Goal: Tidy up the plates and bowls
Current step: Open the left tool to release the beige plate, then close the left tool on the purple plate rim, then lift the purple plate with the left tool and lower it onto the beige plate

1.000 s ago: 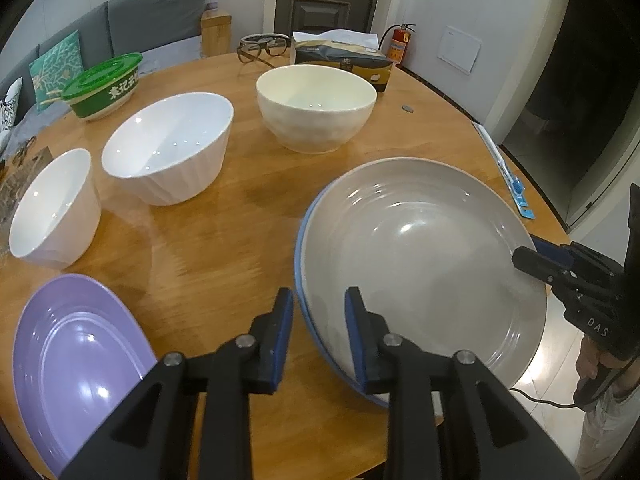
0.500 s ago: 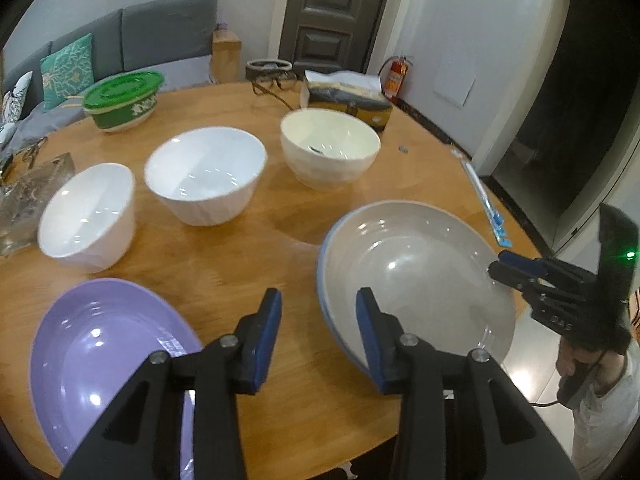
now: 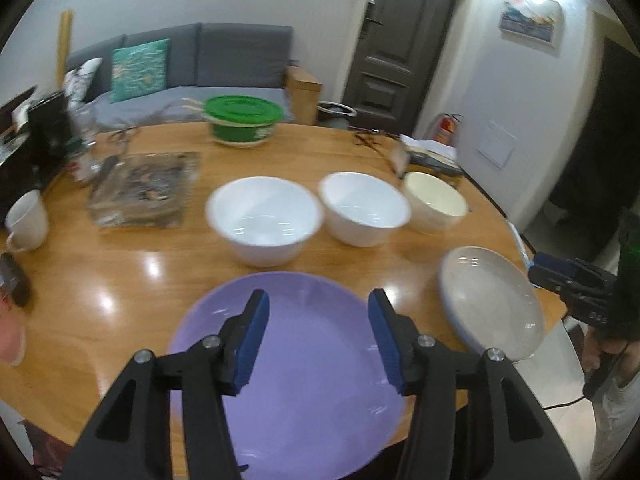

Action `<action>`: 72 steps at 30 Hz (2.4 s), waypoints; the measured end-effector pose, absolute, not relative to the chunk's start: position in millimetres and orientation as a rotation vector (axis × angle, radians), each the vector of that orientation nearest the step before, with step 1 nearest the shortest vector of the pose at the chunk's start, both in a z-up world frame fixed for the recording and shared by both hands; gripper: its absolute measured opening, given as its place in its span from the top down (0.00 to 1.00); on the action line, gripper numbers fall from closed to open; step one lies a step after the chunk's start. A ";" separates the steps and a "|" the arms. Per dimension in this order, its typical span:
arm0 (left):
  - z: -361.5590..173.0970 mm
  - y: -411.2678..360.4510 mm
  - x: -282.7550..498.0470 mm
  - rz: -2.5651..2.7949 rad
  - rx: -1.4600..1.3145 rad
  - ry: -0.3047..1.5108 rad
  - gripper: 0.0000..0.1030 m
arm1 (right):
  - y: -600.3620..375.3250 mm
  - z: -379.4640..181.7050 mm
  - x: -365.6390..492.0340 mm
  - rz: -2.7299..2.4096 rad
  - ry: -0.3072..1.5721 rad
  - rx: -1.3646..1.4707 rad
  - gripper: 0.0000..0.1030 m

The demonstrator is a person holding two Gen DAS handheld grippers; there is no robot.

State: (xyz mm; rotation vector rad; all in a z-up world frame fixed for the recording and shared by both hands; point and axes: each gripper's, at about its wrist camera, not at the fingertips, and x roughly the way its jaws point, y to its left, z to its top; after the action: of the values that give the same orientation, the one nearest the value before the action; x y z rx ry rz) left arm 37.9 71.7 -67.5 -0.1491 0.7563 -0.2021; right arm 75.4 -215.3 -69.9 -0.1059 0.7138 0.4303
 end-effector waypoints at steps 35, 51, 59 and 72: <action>-167.1 142.7 31.6 -0.100 -0.247 0.894 0.87 | -49.6 -164.0 102.3 0.761 1.130 -0.258 0.65; -165.9 139.1 29.9 -0.089 -0.227 0.887 0.90 | -54.3 -162.0 101.0 0.714 1.103 -0.303 0.78; -152.9 132.3 26.4 -0.089 -0.214 0.869 0.90 | -61.1 -154.4 96.1 0.718 1.078 -0.288 0.78; -113.7 95.5 23.4 -0.124 -0.149 0.816 0.90 | -98.9 -118.8 82.0 0.688 0.981 -0.247 0.78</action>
State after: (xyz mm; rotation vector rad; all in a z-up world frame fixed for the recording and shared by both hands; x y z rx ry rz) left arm 23.4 95.5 -113.7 -0.1486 0.8159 -0.1238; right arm 82.0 -98.9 -118.8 -0.2471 0.9814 0.6878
